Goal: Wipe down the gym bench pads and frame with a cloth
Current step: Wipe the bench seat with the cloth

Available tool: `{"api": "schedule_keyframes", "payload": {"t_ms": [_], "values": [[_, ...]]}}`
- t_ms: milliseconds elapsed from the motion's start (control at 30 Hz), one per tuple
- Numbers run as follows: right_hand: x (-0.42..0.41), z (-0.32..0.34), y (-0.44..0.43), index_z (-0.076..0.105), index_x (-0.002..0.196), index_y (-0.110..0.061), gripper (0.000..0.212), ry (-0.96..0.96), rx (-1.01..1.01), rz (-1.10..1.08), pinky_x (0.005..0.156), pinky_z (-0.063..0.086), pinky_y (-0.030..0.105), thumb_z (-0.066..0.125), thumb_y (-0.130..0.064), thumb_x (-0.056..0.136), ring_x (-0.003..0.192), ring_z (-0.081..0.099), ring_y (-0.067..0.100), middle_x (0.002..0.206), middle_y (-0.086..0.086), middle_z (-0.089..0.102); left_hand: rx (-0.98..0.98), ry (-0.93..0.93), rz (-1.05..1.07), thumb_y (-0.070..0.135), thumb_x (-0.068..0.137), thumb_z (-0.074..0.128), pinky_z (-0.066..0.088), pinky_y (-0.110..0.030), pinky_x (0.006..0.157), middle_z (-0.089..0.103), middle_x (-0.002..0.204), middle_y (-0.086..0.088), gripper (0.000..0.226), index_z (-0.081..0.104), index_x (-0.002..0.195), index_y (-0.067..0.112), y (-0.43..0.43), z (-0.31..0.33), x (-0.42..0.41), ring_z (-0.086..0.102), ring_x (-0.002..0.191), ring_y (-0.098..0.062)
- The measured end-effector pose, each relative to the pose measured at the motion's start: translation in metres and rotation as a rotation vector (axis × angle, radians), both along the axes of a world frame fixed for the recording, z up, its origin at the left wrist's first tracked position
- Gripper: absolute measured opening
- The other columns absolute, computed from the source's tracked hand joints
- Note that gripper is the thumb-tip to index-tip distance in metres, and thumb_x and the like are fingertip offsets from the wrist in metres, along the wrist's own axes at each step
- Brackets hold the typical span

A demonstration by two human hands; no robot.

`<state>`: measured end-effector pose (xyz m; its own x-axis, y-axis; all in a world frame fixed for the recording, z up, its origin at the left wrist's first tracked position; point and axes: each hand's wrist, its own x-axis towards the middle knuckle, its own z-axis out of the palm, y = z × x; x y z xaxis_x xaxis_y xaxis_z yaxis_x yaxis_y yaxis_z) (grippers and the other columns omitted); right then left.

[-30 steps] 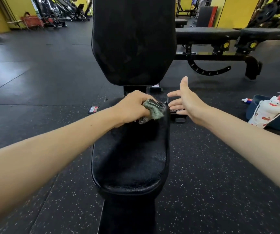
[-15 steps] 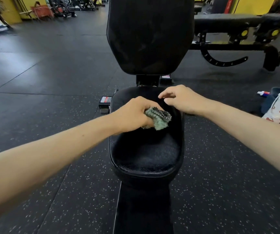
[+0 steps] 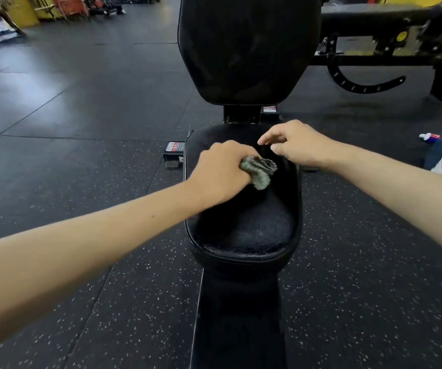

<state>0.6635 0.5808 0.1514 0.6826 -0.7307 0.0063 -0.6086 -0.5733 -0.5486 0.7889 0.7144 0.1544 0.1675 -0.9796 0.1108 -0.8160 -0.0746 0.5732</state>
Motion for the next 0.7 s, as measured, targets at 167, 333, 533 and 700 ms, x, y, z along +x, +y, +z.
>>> {"api": "schedule_keyframes", "payload": {"t_ms": [167,333,533,700], "values": [[0.004,0.003,0.002,0.067,0.116,-0.020,0.037,-0.028,0.003,0.002,0.090,0.038,0.022,0.047,0.000,0.092,0.115,0.056,0.014,0.122,0.004,0.064,-0.002,0.400,-0.057,-0.007,0.074,0.070,0.057,-0.028,0.068,0.073,0.081,-0.010,0.022,0.073,0.090,0.009,0.003,0.008,0.009,0.063,0.068,-0.008],[0.001,0.005,0.004,0.068,0.115,-0.018,0.036,-0.077,0.018,0.020,0.081,0.040,0.014,0.047,0.001,0.092,0.107,0.056,0.007,0.119,0.001,0.065,-0.028,0.048,0.035,-0.007,0.071,0.065,0.056,-0.038,0.080,0.073,0.079,0.004,0.035,0.075,0.094,0.017,-0.002,0.007,0.043,0.066,0.074,-0.012],[0.005,-0.001,0.004,0.069,0.110,-0.018,0.034,-0.092,0.035,0.032,0.085,0.042,0.017,0.048,0.002,0.091,0.106,0.060,0.009,0.108,0.001,0.069,0.053,0.052,-0.129,-0.004,0.073,0.066,0.054,-0.034,0.085,0.073,0.087,0.003,0.041,0.073,0.103,0.023,0.014,0.001,0.014,0.067,0.081,-0.011],[0.008,0.000,0.002,0.070,0.109,-0.015,0.035,-0.128,0.034,0.034,0.077,0.041,0.012,0.047,0.002,0.090,0.100,0.061,0.008,0.104,0.000,0.070,0.021,0.420,-0.176,-0.015,0.075,0.065,0.058,-0.030,0.074,0.071,0.096,-0.021,0.031,0.069,0.102,-0.002,0.015,0.008,0.018,0.066,0.078,-0.016]]}}
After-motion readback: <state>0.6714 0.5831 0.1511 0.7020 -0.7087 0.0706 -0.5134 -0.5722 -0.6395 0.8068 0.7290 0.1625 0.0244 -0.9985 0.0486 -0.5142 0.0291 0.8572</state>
